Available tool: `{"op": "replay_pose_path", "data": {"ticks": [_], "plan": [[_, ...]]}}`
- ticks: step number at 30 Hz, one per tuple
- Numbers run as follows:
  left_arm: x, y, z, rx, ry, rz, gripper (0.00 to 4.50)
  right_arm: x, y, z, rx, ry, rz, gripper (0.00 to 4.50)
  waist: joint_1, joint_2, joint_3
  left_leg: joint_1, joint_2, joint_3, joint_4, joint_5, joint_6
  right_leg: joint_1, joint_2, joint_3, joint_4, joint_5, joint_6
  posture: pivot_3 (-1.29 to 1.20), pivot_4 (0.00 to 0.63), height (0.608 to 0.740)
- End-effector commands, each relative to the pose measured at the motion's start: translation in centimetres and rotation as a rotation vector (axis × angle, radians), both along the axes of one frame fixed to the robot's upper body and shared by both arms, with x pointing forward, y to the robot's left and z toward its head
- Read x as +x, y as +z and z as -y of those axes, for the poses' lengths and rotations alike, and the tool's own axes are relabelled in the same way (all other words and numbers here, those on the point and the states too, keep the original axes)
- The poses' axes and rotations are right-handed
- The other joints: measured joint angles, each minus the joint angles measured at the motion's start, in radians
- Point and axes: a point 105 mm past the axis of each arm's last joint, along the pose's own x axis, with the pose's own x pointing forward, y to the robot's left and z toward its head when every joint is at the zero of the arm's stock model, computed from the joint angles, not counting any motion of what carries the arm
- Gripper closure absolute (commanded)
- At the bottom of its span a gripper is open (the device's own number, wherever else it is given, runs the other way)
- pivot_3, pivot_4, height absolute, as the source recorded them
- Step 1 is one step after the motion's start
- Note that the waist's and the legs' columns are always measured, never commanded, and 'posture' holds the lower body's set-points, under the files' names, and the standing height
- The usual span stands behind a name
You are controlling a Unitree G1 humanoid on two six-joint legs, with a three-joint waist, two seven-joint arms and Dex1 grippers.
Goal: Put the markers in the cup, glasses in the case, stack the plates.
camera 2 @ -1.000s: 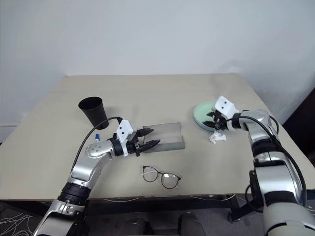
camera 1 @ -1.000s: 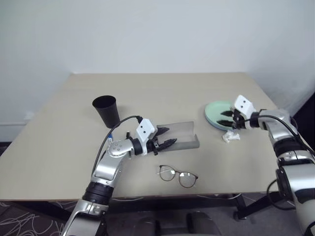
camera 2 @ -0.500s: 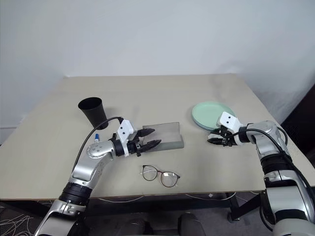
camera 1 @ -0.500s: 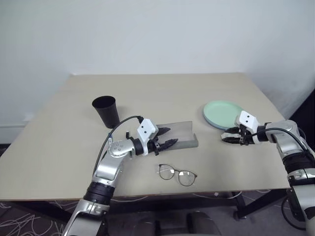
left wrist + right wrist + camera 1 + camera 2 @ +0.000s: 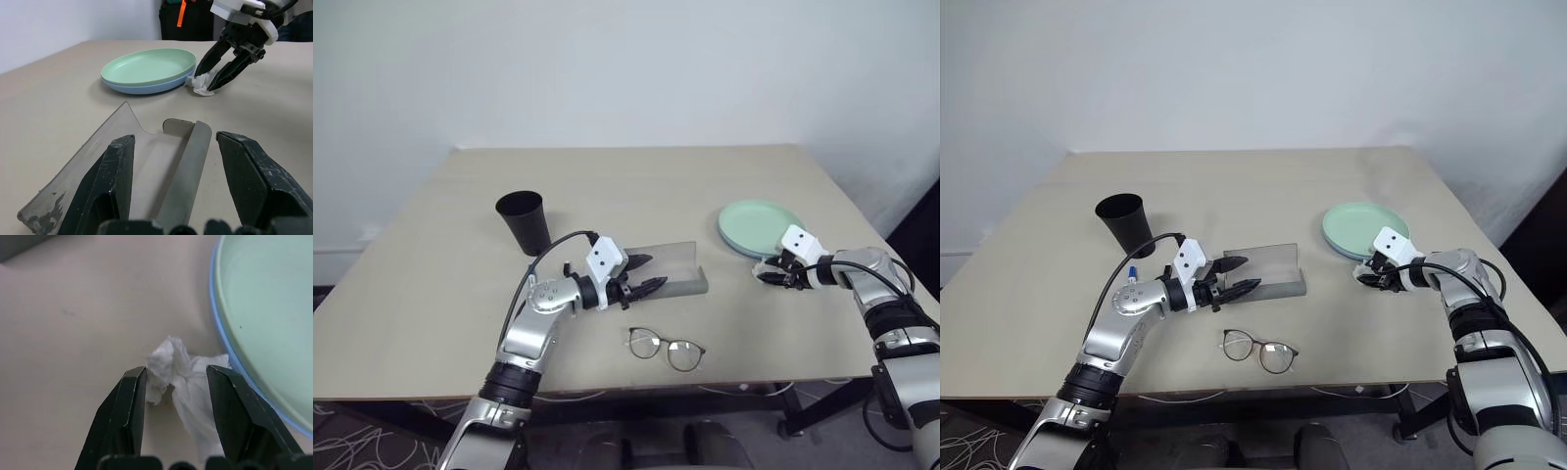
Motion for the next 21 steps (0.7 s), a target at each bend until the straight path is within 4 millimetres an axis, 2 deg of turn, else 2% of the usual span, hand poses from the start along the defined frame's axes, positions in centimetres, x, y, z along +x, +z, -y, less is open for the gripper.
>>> {"op": "replay_pose_path", "data": {"ticks": [1,4,5,10,16,21], "plan": [[0.1,1.3,0.1,-0.018,-0.008,0.048,1.7,0.9,1.7,-0.3,-0.006,0.016,0.063,3.28,0.0,0.0,0.0,0.0,0.0,0.0,0.0,0.0,0.0,0.0,0.0,0.0,0.0,0.0,0.0,0.0,0.0,0.732],[0.1,1.3,0.2,-0.019,-0.011,0.048,1.7,0.9,1.7,-0.3,0.0,0.021,0.059,4.28,0.0,0.0,0.0,0.0,0.0,0.0,0.0,0.0,0.0,0.0,0.0,0.0,0.0,0.0,0.0,0.0,0.0,0.732],[0.1,1.3,0.2,-0.019,-0.011,0.047,1.7,0.9,1.7,-0.4,0.003,0.022,0.058,4.45,0.0,0.0,0.0,0.0,0.0,0.0,0.0,0.0,0.0,0.0,0.0,0.0,0.0,0.0,0.0,0.0,0.0,0.732],[0.1,1.2,0.2,-0.019,-0.014,0.047,1.7,0.7,2.2,-0.5,0.019,0.042,0.063,4.45,0.0,0.0,0.0,0.0,0.0,0.0,0.0,0.0,0.0,0.0,0.0,0.0,0.0,0.0,0.0,0.0,0.0,0.732],[0.0,1.2,0.1,-0.018,-0.015,0.045,1.7,0.3,5.2,-1.5,0.084,0.143,0.1,4.45,0.0,0.0,0.0,0.0,0.0,0.0,0.0,0.0,0.0,0.0,0.0,0.0,0.0,0.0,0.0,0.0,0.0,0.732],[0.0,1.2,0.2,-0.018,-0.016,0.042,1.7,0.6,6.4,-1.4,0.066,0.136,0.144,4.45,0.0,0.0,0.0,0.0,0.0,-0.001,0.0,0.0,0.0,0.0,0.0,0.0,0.0,0.0,0.0,0.0,0.0,0.732]]}}
